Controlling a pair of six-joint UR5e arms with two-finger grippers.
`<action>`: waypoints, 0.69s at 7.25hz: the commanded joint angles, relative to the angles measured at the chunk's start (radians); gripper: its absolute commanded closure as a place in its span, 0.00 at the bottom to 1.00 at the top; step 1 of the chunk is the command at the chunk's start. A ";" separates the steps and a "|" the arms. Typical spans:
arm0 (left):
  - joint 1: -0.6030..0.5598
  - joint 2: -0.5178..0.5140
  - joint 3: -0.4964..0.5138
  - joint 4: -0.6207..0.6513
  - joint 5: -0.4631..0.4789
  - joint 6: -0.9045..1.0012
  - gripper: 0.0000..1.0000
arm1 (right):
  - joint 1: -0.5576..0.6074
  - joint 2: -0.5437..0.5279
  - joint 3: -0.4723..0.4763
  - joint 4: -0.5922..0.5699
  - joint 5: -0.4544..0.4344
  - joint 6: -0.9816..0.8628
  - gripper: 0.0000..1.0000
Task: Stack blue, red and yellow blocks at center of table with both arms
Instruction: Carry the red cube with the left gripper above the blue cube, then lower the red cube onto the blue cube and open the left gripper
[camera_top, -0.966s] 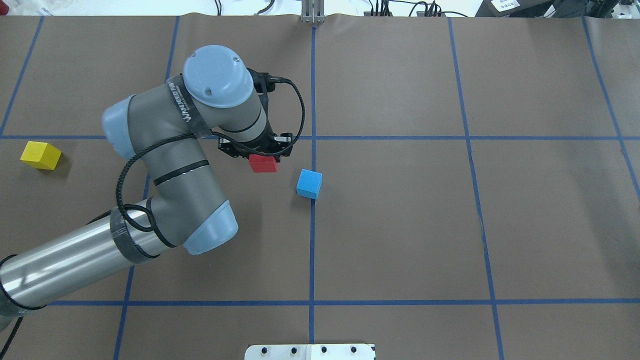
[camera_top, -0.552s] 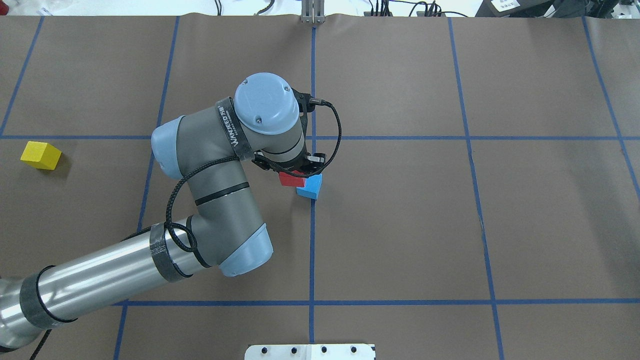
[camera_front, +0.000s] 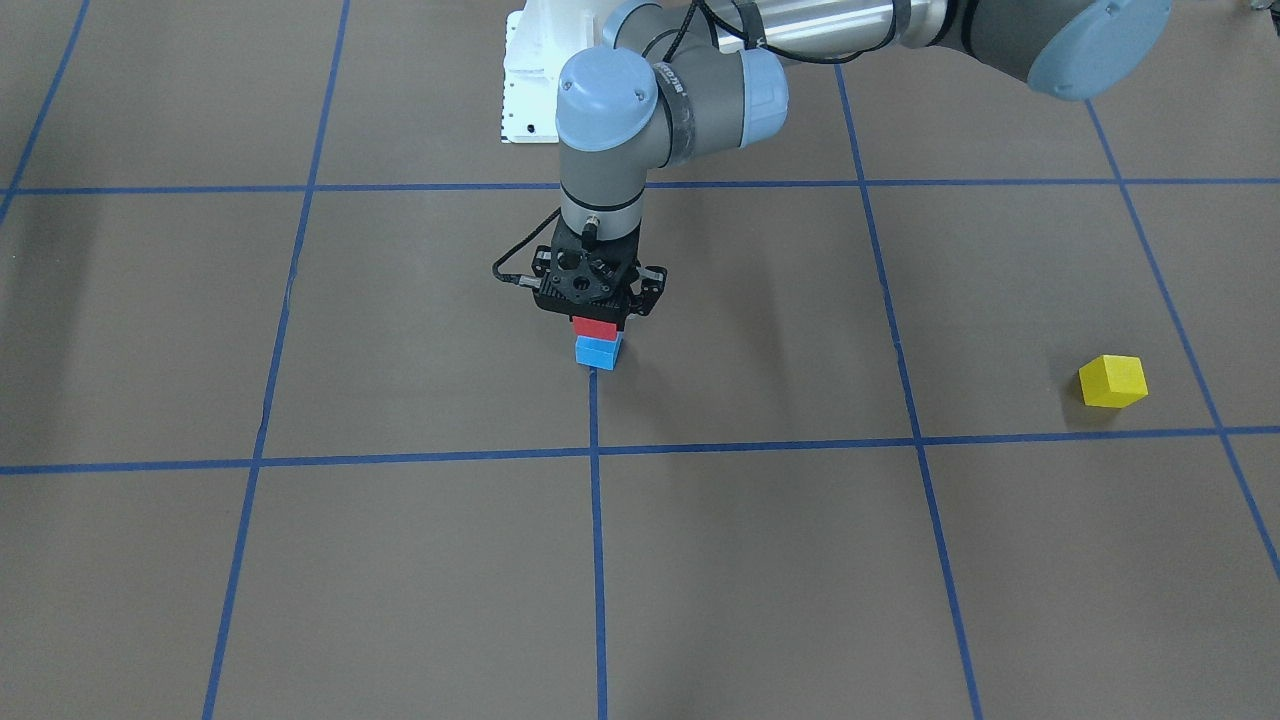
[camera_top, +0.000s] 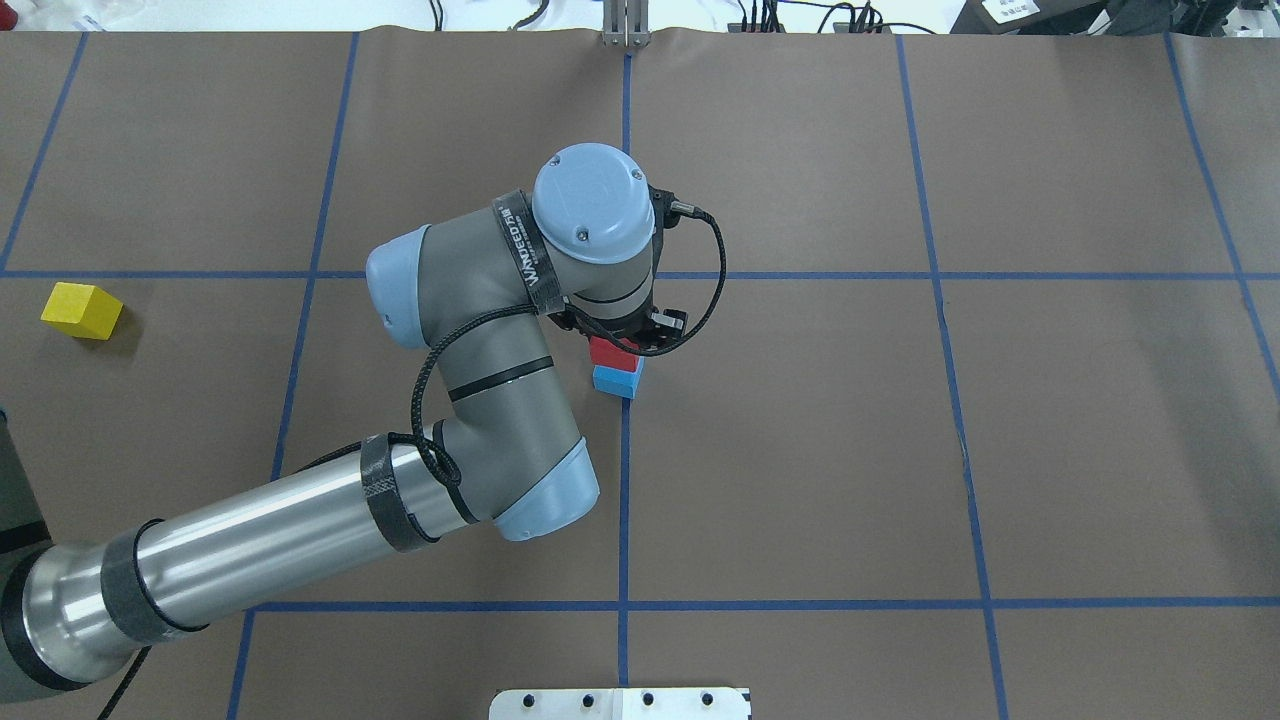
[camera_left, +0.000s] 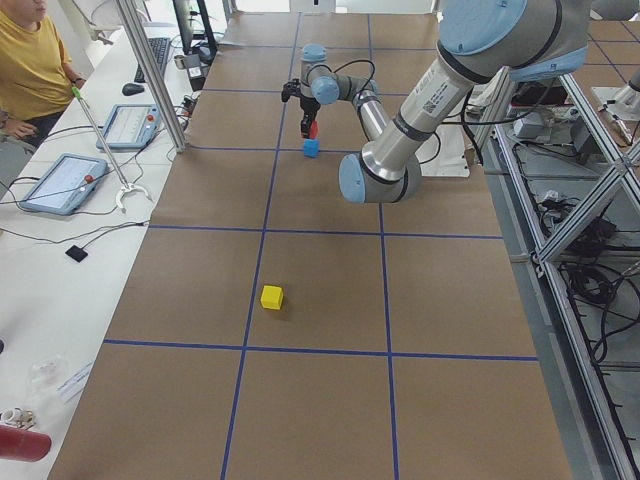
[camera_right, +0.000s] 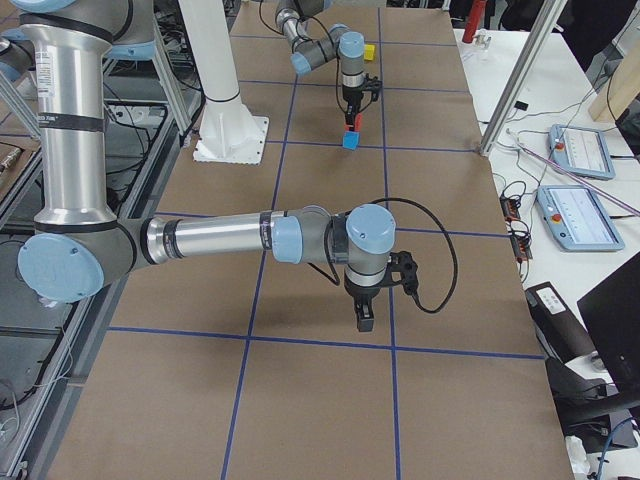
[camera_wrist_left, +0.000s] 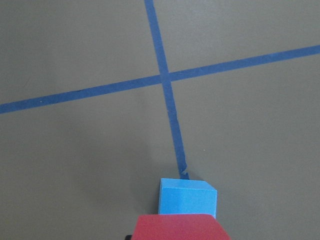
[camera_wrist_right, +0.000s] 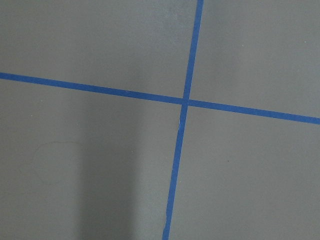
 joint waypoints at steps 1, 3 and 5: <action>0.000 -0.003 0.022 0.000 0.000 0.055 0.85 | 0.000 0.002 0.001 0.000 0.002 0.000 0.00; 0.000 -0.003 0.028 -0.003 0.000 0.058 0.83 | -0.002 0.002 0.001 0.000 0.002 0.000 0.00; 0.000 -0.003 0.051 -0.035 -0.001 0.057 0.79 | 0.000 0.007 0.002 0.000 0.002 0.000 0.00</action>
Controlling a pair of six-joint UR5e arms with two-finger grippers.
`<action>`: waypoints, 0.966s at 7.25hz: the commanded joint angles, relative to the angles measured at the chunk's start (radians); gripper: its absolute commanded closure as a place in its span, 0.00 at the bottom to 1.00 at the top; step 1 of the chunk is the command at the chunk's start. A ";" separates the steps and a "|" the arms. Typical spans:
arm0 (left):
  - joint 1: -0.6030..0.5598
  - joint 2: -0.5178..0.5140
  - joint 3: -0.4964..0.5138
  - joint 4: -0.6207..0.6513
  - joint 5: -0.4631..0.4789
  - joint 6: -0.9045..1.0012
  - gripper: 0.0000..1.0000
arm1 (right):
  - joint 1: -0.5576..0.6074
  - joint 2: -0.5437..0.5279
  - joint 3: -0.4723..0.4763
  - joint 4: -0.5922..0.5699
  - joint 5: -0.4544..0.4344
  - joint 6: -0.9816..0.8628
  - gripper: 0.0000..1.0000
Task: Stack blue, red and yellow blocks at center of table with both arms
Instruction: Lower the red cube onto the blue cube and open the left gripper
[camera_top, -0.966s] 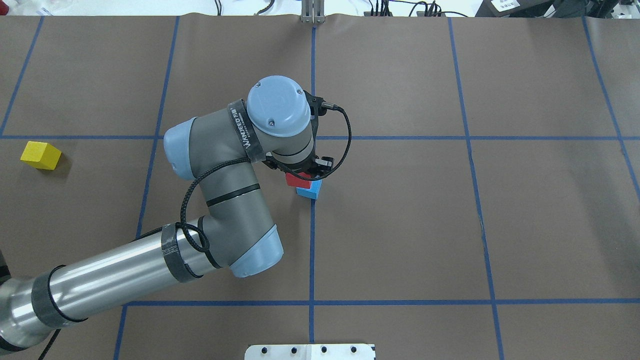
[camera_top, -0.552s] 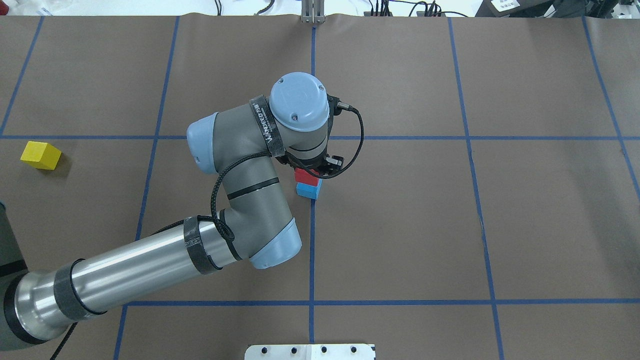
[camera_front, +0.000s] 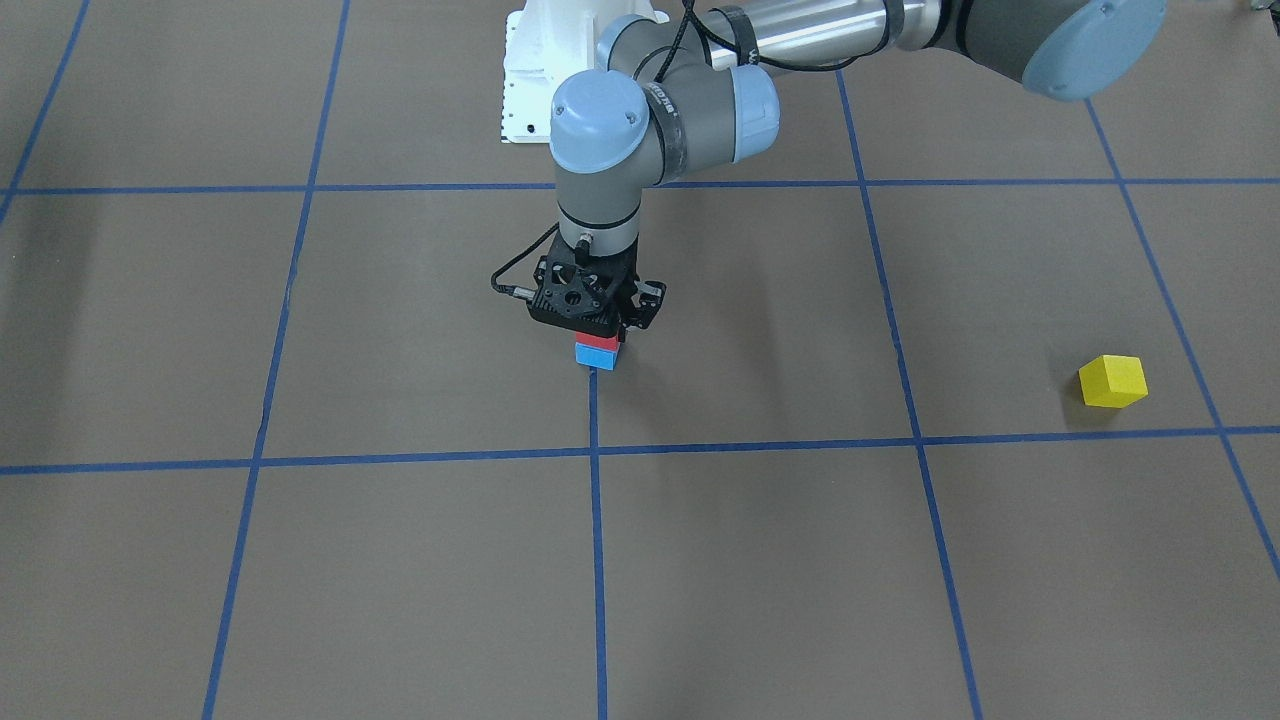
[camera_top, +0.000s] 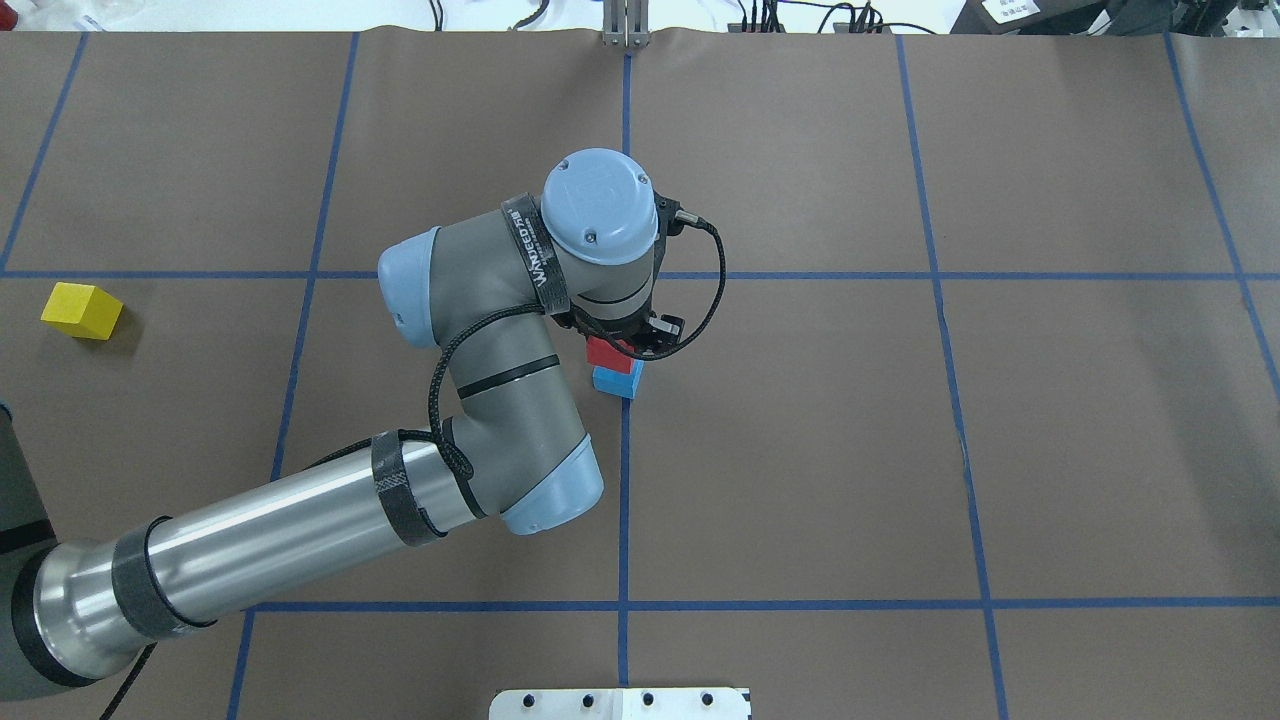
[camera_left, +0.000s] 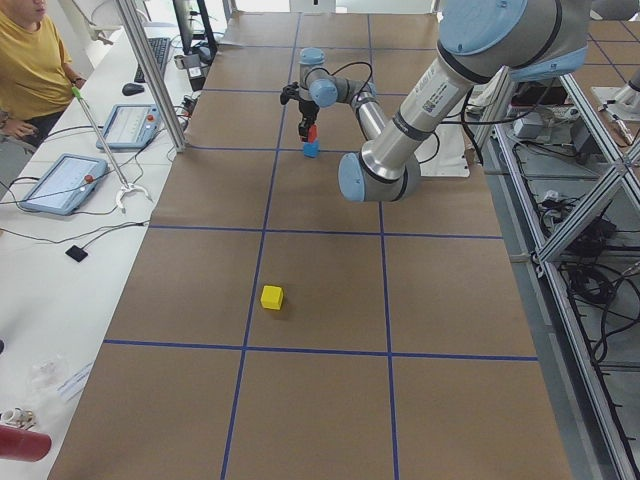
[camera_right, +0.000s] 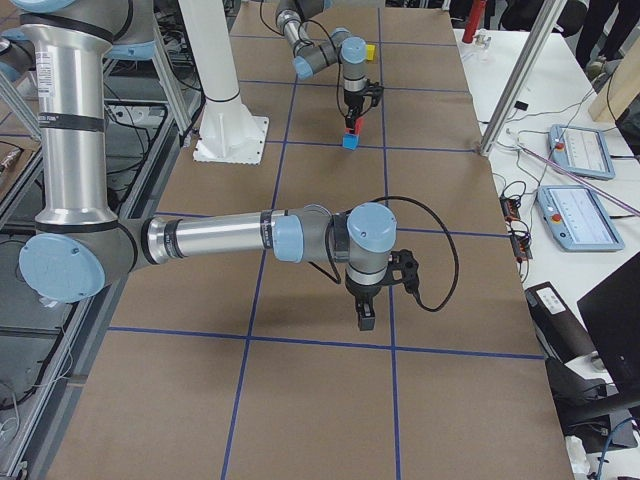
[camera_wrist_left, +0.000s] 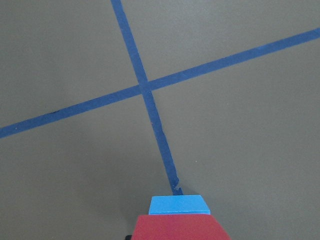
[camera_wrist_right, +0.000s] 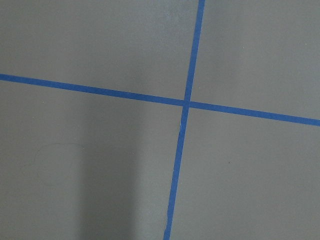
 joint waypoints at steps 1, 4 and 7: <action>0.000 0.000 0.026 -0.032 -0.001 0.000 0.78 | -0.001 0.002 0.001 0.000 0.000 0.000 0.00; 0.000 0.000 0.026 -0.032 -0.001 -0.002 0.75 | 0.001 0.002 0.001 0.000 0.000 0.000 0.00; 0.002 0.002 0.028 -0.032 -0.001 -0.002 0.65 | 0.001 0.002 0.000 0.000 0.000 0.000 0.00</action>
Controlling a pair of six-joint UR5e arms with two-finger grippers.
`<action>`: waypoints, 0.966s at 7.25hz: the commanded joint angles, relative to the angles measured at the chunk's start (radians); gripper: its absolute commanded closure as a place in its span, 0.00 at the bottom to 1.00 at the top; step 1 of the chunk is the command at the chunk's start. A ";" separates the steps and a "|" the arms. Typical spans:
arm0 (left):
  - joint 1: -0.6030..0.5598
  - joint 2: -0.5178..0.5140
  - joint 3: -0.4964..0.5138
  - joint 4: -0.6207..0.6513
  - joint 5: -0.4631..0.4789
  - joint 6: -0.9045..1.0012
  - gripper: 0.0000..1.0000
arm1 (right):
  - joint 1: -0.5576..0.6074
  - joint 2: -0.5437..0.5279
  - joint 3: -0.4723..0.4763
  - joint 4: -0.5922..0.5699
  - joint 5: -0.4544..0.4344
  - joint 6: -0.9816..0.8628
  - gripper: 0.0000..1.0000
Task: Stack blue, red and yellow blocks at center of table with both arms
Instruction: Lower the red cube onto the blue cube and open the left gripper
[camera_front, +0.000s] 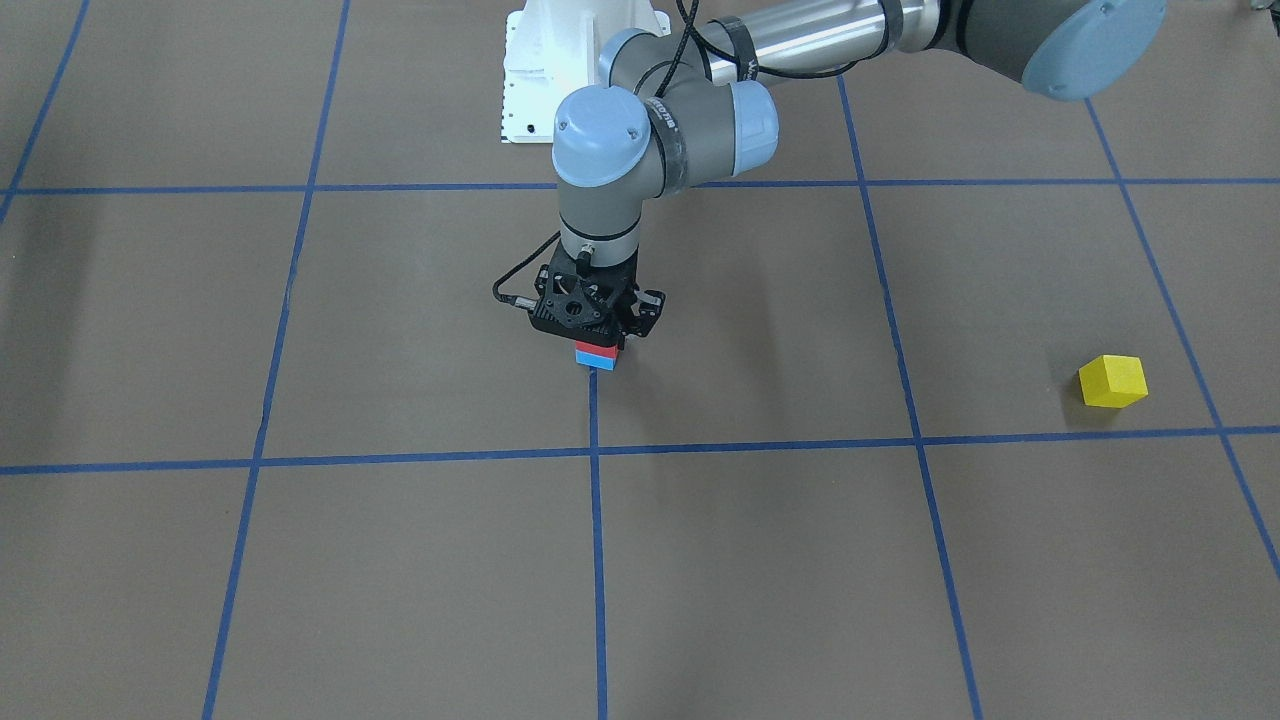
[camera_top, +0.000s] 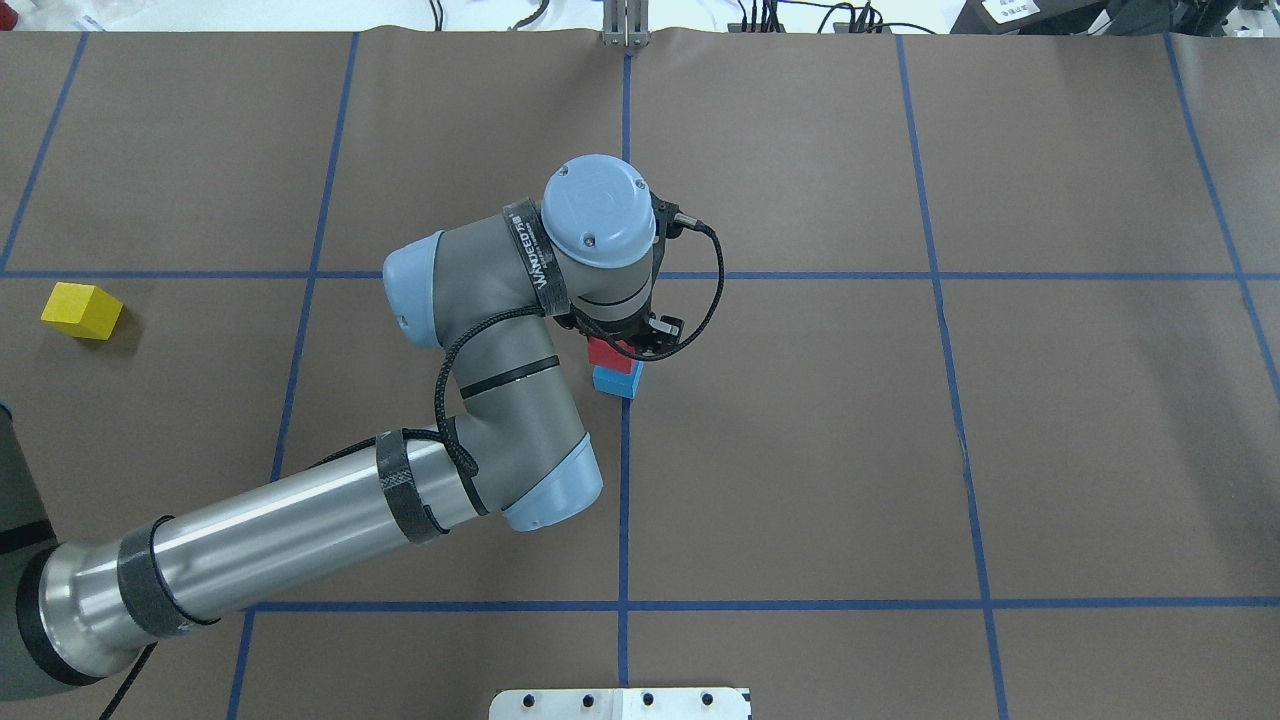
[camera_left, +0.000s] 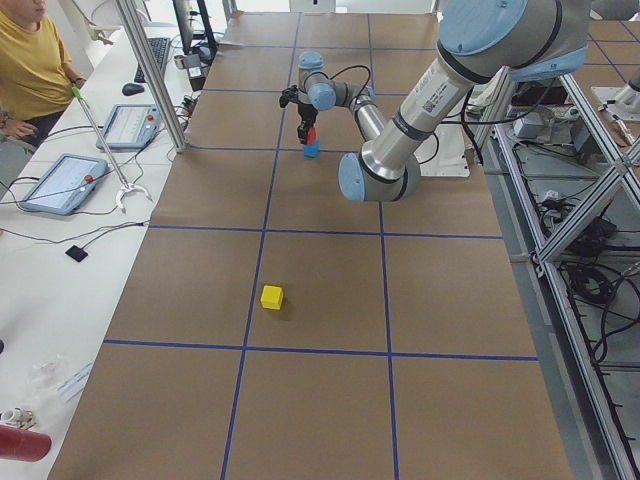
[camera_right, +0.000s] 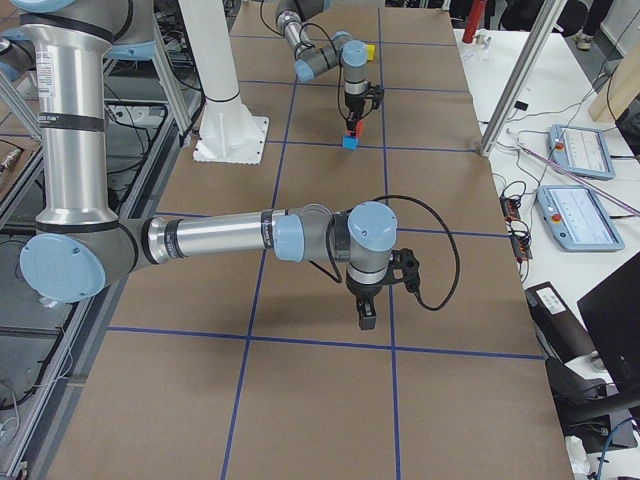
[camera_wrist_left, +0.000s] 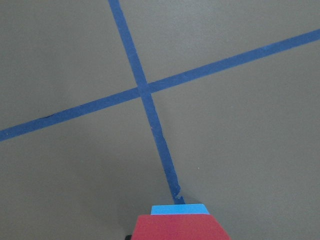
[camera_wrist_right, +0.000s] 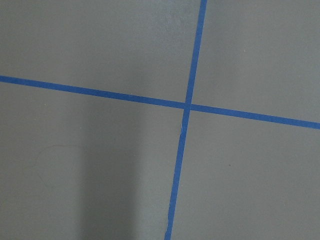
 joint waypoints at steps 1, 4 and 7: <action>0.001 0.000 0.000 0.000 0.000 0.000 0.63 | 0.001 0.002 0.000 0.000 0.000 0.000 0.00; 0.002 0.003 0.001 0.000 0.000 0.000 0.56 | 0.001 0.002 0.000 0.000 0.000 0.002 0.00; 0.008 0.017 0.001 -0.035 0.002 0.000 0.42 | -0.001 0.002 0.000 0.000 0.000 0.000 0.00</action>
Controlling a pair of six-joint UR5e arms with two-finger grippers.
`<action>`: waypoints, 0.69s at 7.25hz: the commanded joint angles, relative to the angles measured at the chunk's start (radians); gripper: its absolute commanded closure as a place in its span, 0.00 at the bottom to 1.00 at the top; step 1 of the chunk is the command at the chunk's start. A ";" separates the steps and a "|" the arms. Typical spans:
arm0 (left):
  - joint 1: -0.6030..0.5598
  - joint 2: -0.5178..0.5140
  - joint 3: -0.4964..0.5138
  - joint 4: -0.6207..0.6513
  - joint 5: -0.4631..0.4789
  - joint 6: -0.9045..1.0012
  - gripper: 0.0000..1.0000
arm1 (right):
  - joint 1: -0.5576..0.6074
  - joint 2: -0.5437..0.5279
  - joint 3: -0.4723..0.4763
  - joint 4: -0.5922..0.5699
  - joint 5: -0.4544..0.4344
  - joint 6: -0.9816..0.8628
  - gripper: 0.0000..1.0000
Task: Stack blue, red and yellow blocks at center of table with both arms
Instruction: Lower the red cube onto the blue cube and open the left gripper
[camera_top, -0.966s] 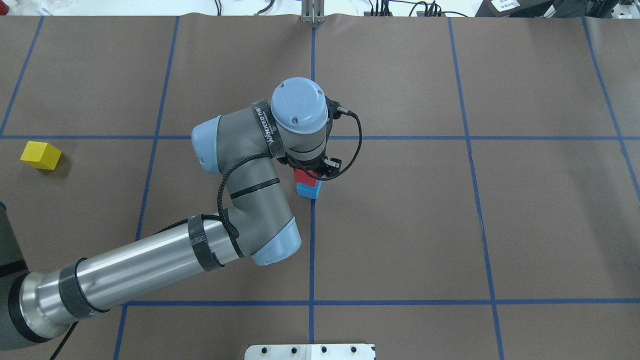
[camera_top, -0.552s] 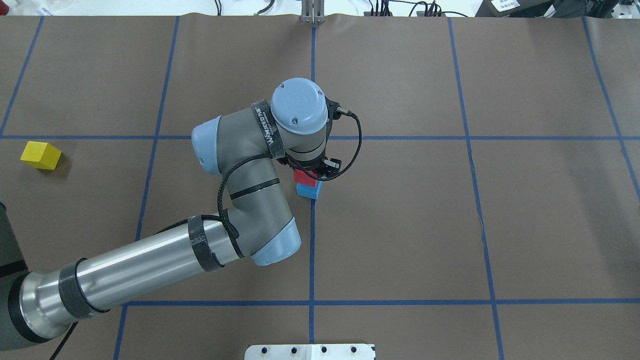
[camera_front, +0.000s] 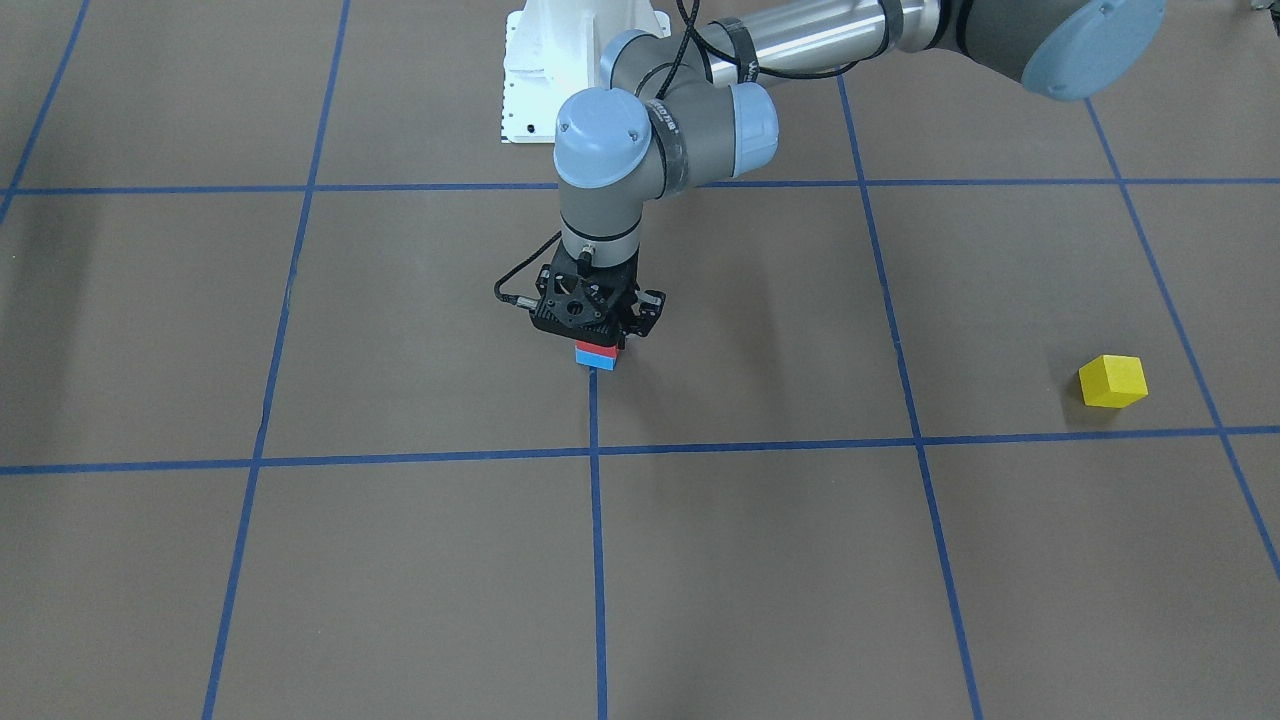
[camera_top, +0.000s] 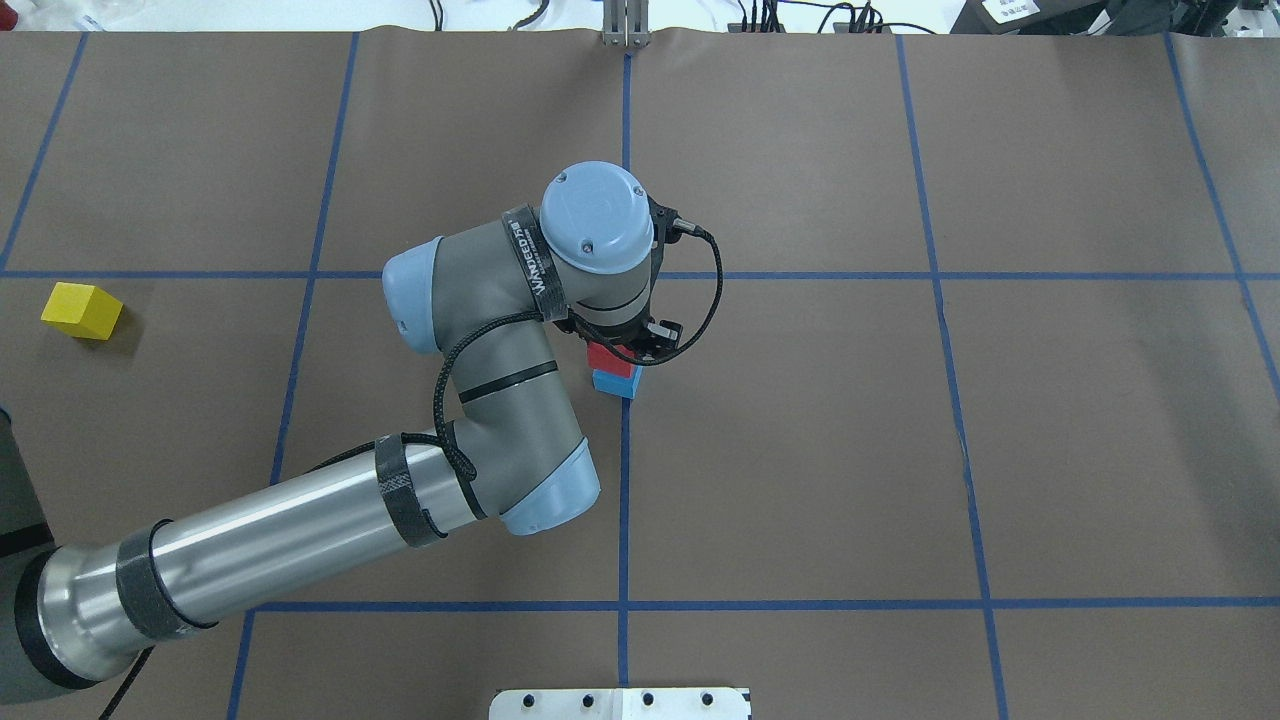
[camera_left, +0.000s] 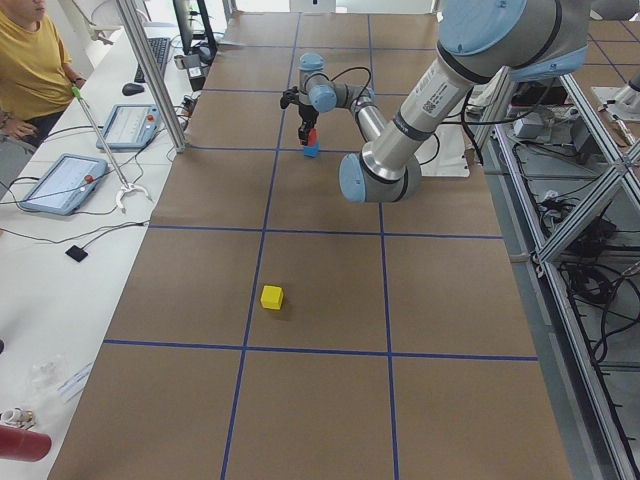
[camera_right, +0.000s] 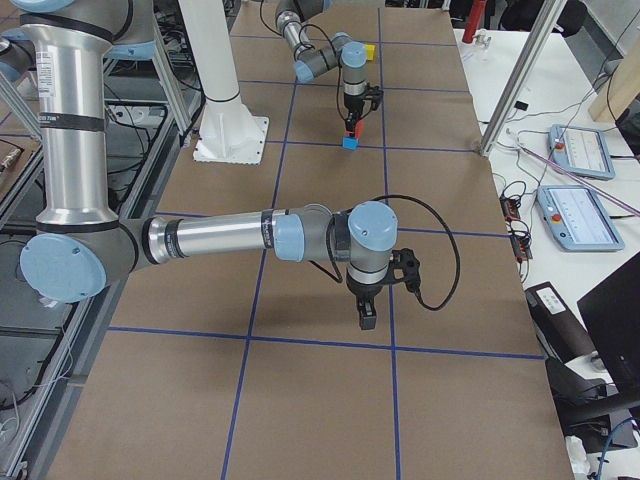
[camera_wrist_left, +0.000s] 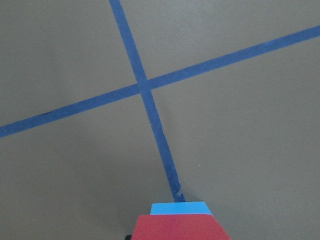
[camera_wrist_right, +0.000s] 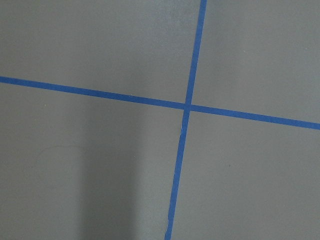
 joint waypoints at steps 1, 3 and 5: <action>0.004 0.018 0.000 -0.037 0.001 0.000 0.36 | -0.001 0.000 0.000 0.000 0.000 0.000 0.00; 0.004 0.018 -0.006 -0.040 0.001 -0.005 0.16 | 0.000 0.002 0.000 0.000 0.000 0.000 0.00; -0.011 0.018 -0.061 -0.025 -0.008 -0.014 0.01 | -0.001 0.005 0.000 0.000 0.002 0.000 0.00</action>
